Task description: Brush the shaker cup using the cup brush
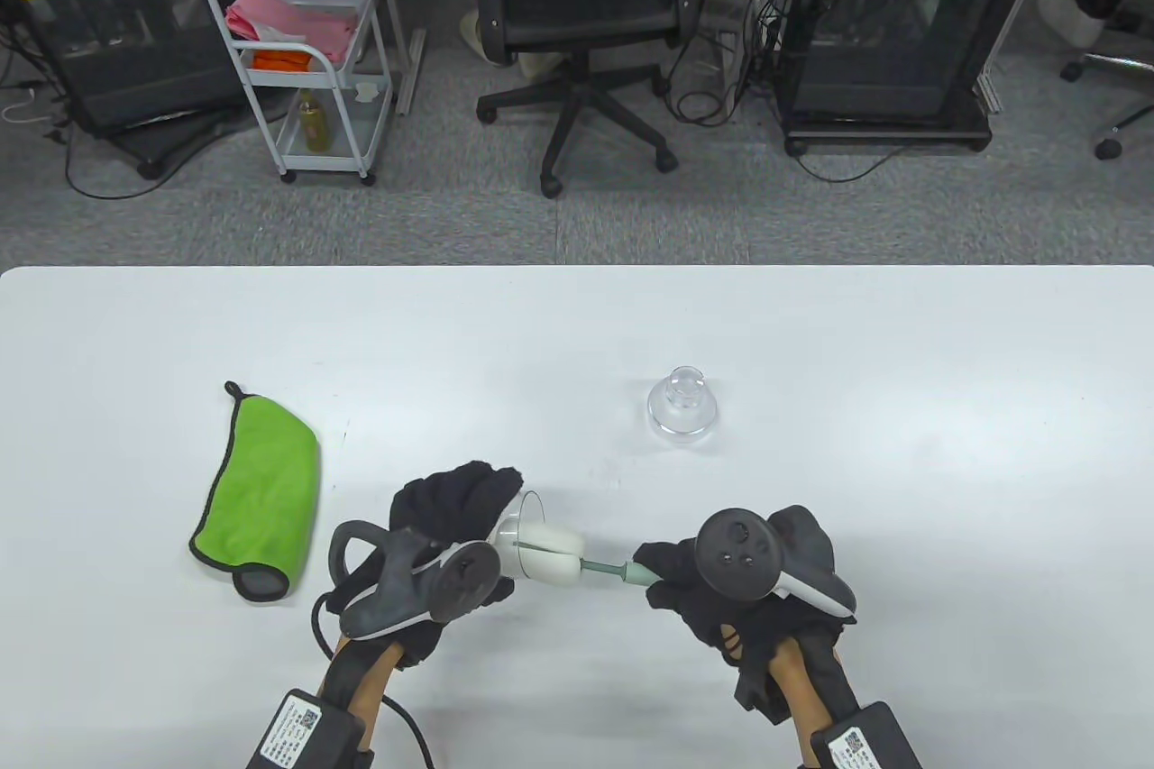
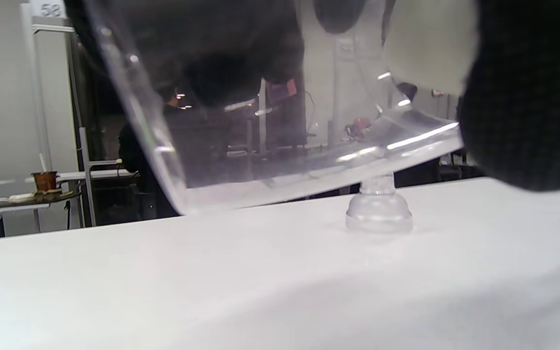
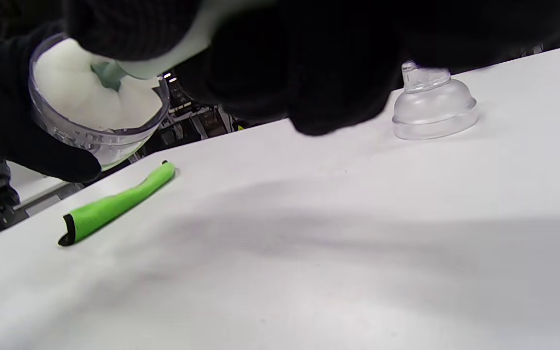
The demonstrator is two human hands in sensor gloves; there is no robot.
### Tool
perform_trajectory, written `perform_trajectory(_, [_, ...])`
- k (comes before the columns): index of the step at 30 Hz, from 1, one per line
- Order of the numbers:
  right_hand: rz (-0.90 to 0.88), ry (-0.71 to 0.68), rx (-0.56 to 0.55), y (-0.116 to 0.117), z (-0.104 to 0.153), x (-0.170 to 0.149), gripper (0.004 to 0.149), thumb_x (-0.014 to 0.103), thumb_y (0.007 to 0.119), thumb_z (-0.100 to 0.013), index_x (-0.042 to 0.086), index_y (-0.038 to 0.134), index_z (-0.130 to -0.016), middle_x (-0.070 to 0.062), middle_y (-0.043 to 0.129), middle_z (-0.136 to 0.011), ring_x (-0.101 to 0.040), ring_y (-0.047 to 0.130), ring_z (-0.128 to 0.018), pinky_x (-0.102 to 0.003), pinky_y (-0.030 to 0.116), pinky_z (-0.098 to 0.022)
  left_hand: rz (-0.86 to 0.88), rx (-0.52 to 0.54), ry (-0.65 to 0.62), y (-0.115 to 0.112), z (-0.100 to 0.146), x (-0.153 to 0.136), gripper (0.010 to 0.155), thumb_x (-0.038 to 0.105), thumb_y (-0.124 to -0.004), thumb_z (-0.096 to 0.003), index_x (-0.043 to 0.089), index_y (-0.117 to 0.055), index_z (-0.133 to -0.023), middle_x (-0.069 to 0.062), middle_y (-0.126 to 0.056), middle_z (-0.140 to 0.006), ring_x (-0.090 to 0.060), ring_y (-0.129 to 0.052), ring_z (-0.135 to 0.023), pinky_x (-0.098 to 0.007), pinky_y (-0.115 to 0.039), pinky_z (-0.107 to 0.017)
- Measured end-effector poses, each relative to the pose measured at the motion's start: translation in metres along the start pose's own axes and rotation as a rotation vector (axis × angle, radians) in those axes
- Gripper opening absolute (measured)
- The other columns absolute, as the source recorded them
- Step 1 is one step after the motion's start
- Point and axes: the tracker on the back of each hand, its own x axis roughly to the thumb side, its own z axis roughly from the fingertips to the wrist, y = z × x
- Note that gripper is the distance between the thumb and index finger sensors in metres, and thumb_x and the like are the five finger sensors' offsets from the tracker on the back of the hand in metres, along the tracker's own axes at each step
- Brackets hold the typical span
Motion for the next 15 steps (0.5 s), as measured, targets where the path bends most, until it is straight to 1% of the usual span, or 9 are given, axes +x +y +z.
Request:
perform_trajectory(1, [-0.025,-0.002,-0.003,-0.002,0.001,-0.002,0.054,0.048,0.07,-0.037,0.037,0.08,-0.089,0.001,0.101,-0.056,-0.023,0.098,-0.03,-0.032,0.09,-0.016,0.041,0.001,0.016,0.001,0.0,-0.003,0.114,0.067,-0.102,-0.0198,0.034,-0.038,-0.108,-0.011,-0.065,-0.111,-0.033,-0.089,-0.096,-0.062,-0.074,-0.066])
perform_trajectory(2, [-0.04,-0.001,-0.008,-0.004,0.002,-0.004,0.054,0.047,0.069,-0.037,0.036,0.078,-0.09,0.001,0.1,-0.058,-0.023,0.098,-0.031,-0.032,0.09,-0.017,0.084,0.015,0.03,0.002,0.001,-0.006,0.113,0.067,-0.102,-0.0203,0.033,-0.039,-0.108,-0.009,-0.067,-0.11,-0.033,-0.09,-0.095,-0.062,-0.075,-0.065])
perform_trajectory(3, [-0.063,0.0,-0.038,-0.007,0.003,-0.007,0.055,0.048,0.068,-0.038,0.036,0.076,-0.091,0.001,0.099,-0.059,-0.023,0.097,-0.033,-0.032,0.09,-0.019,0.134,0.038,0.047,0.002,0.001,-0.01,0.113,0.067,-0.102,-0.0203,0.032,-0.039,-0.108,-0.008,-0.068,-0.11,-0.034,-0.091,-0.095,-0.063,-0.075,-0.064])
perform_trajectory(5, [-0.122,0.025,-0.104,-0.014,0.005,-0.014,0.056,0.045,0.067,-0.039,0.033,0.075,-0.093,-0.001,0.098,-0.061,-0.025,0.097,-0.035,-0.034,0.09,-0.02,0.192,0.018,0.076,0.001,0.0,-0.016,0.113,0.069,-0.1,-0.021,0.033,-0.039,-0.108,-0.002,-0.068,-0.111,-0.04,-0.087,-0.097,-0.065,-0.072,-0.065])
perform_trajectory(7, [-0.148,0.099,-0.189,-0.021,0.009,-0.026,0.057,0.043,0.065,-0.04,0.03,0.07,-0.096,-0.004,0.097,-0.065,-0.026,0.096,-0.037,-0.035,0.09,-0.022,0.239,0.03,0.095,-0.001,0.001,-0.02,0.114,0.07,-0.099,-0.0213,0.035,-0.036,-0.109,0.002,-0.067,-0.111,-0.037,-0.08,-0.098,-0.065,-0.069,-0.066])
perform_trajectory(10, [-0.152,0.229,-0.271,-0.029,0.011,-0.049,0.06,0.037,0.065,-0.044,0.022,0.058,-0.101,-0.011,0.089,-0.076,-0.033,0.094,-0.048,-0.041,0.088,-0.032,0.314,0.044,0.126,-0.002,0.001,-0.026,0.114,0.072,-0.098,-0.0214,0.033,-0.036,-0.109,0.003,-0.068,-0.111,-0.032,-0.085,-0.094,-0.063,-0.071,-0.066])
perform_trajectory(12, [-0.109,0.347,-0.299,-0.03,0.009,-0.065,0.062,0.031,0.065,-0.045,0.018,0.049,-0.103,-0.016,0.082,-0.083,-0.037,0.09,-0.054,-0.044,0.085,-0.038,0.423,0.039,0.147,-0.003,0.0,-0.029,0.114,0.072,-0.097,-0.0221,0.03,-0.036,-0.109,0.003,-0.069,-0.111,-0.032,-0.087,-0.094,-0.062,-0.072,-0.065])
perform_trajectory(13, [-0.055,0.422,-0.309,-0.03,0.007,-0.075,0.063,0.029,0.067,-0.045,0.016,0.047,-0.103,-0.017,0.081,-0.084,-0.037,0.09,-0.055,-0.045,0.085,-0.039,0.494,0.039,0.151,-0.004,-0.001,-0.031,0.114,0.072,-0.097,-0.0225,0.03,-0.036,-0.109,0.001,-0.069,-0.111,-0.032,-0.087,-0.094,-0.061,-0.072,-0.065])
perform_trajectory(15, [0.025,0.53,-0.288,-0.024,0.0,-0.091,0.065,0.026,0.067,-0.046,0.014,0.04,-0.104,-0.019,0.074,-0.09,-0.039,0.087,-0.061,-0.047,0.084,-0.043,0.598,0.041,0.155,-0.007,-0.001,-0.034,0.114,0.071,-0.097,-0.0234,0.028,-0.036,-0.11,0.0,-0.068,-0.111,-0.034,-0.087,-0.094,-0.061,-0.073,-0.065])
